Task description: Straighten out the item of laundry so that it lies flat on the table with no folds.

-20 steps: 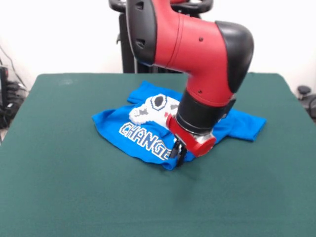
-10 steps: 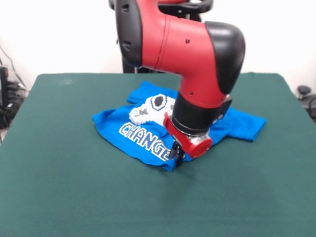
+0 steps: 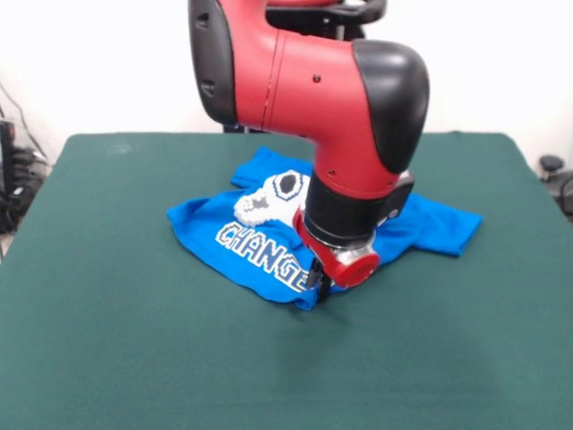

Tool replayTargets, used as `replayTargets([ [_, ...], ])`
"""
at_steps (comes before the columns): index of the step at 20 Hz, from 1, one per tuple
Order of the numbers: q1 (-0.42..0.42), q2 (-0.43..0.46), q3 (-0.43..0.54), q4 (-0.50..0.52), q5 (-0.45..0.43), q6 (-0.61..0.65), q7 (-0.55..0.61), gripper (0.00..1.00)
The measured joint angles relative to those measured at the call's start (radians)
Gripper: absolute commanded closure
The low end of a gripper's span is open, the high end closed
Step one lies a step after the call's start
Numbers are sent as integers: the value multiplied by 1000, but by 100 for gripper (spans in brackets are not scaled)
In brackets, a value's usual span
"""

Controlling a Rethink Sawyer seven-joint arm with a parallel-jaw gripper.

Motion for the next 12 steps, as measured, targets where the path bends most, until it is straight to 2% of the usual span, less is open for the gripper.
replayTargets([
  [12,-8,-55,13,16,-1,55,0,100],
])
